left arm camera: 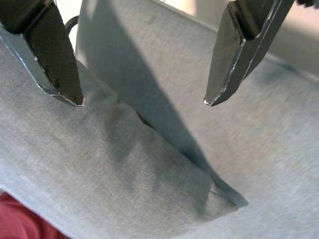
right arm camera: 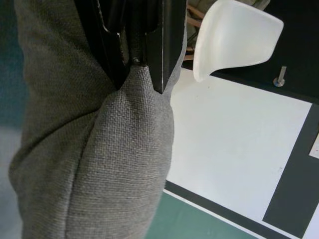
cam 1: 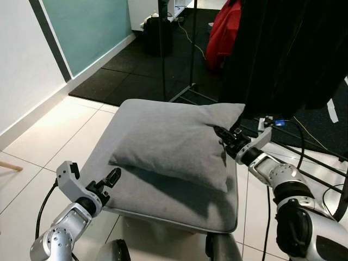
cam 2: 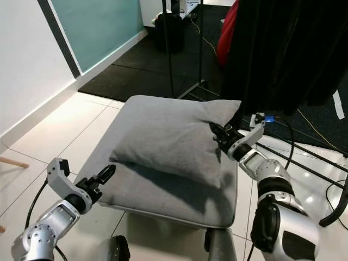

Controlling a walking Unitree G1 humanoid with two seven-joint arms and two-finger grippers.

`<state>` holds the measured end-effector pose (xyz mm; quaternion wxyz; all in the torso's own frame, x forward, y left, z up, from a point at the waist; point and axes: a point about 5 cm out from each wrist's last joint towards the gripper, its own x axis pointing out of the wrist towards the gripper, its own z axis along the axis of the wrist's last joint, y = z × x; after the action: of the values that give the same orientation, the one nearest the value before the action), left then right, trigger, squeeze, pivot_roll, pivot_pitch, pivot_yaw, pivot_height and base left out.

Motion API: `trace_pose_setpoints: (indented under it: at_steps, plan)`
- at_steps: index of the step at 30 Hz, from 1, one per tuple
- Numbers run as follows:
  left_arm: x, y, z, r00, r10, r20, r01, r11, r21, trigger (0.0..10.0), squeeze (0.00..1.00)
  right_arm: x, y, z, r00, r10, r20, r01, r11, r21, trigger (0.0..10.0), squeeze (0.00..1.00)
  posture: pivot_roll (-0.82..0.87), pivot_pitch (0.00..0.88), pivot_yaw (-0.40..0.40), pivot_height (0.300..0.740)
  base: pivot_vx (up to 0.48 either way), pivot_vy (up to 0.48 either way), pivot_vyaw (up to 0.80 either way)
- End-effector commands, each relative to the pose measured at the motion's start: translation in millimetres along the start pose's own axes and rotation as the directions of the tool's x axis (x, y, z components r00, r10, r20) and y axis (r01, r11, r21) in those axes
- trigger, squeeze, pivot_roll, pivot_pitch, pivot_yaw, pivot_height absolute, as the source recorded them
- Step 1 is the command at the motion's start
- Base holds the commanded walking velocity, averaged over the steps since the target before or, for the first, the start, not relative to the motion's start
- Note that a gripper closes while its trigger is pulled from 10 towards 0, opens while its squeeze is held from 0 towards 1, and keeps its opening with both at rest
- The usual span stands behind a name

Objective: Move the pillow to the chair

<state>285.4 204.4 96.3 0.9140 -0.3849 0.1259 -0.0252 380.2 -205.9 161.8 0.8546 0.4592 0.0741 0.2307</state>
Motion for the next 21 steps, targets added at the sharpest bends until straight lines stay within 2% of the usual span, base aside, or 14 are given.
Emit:
trace_pose_setpoints:
  at_steps: [1,3,5,7,11,12,20,21]
  plan:
    - [0.1,2.4,-5,1.0,0.002,-0.011,-0.002,1.0,-0.021,10.0,0.0,6.6,16.1,17,0.995,0.071,0.064,-0.068,0.997,-0.04,0.0,0.0,-0.1,0.137,0.006,0.515,0.0,0.0,0.0]
    - [2.7,-0.3,-3,1.0,-0.007,-0.002,0.007,1.0,-0.022,10.0,0.0,8.0,14.0,15,0.998,0.034,0.06,-0.026,0.993,-0.118,0.0,0.0,-0.1,0.121,0.003,0.515,0.0,0.0,0.0]
    - [3.5,-1.5,-2,1.0,-0.011,0.003,0.011,1.0,-0.021,10.0,0.0,8.3,13.5,14,0.998,0.029,0.062,-0.02,0.989,-0.148,0.0,0.0,-0.1,0.121,0.003,0.515,0.0,0.0,0.0]
    - [4.4,-4.0,-1,1.0,-0.018,0.006,0.018,1.0,0.0,10.0,0.0,10.0,12.3,0,0.999,0.04,0.0,-0.039,0.974,-0.225,0.0,0.0,-0.1,0.106,-0.001,0.515,0.0,0.0,-0.24]
    - [4.7,-4.6,-1,1.0,-0.02,0.006,0.02,1.0,0.011,10.0,0.0,10.2,12.5,-5,0.998,0.052,-0.031,-0.058,0.967,-0.248,0.0,0.0,-0.1,0.106,-0.001,0.52,0.0,0.0,-0.24]
    - [4.6,-6.1,-1,1.0,-0.026,0.008,0.025,0.999,0.035,10.0,0.0,11.5,14.0,-16,0.995,0.078,-0.07,-0.094,0.959,-0.269,0.0,0.0,-0.11,0.082,-0.001,0.529,0.0,0.0,0.0]
    - [6.6,-6.5,-3,1.0,-0.028,0.009,0.028,0.997,0.075,10.0,0.0,14.9,16.9,-25,0.991,0.091,-0.098,-0.115,0.952,-0.284,0.0,0.0,-0.1,0.061,0.009,0.548,0.0,0.0,0.0]
    - [7.8,-7.9,-2,0.999,-0.029,0.013,0.028,0.994,0.103,10.0,0.0,15.6,17.1,-26,0.991,0.09,-0.099,-0.115,0.951,-0.287,0.0,0.0,-0.09,0.05,0.009,0.553,0.0,0.0,0.0]
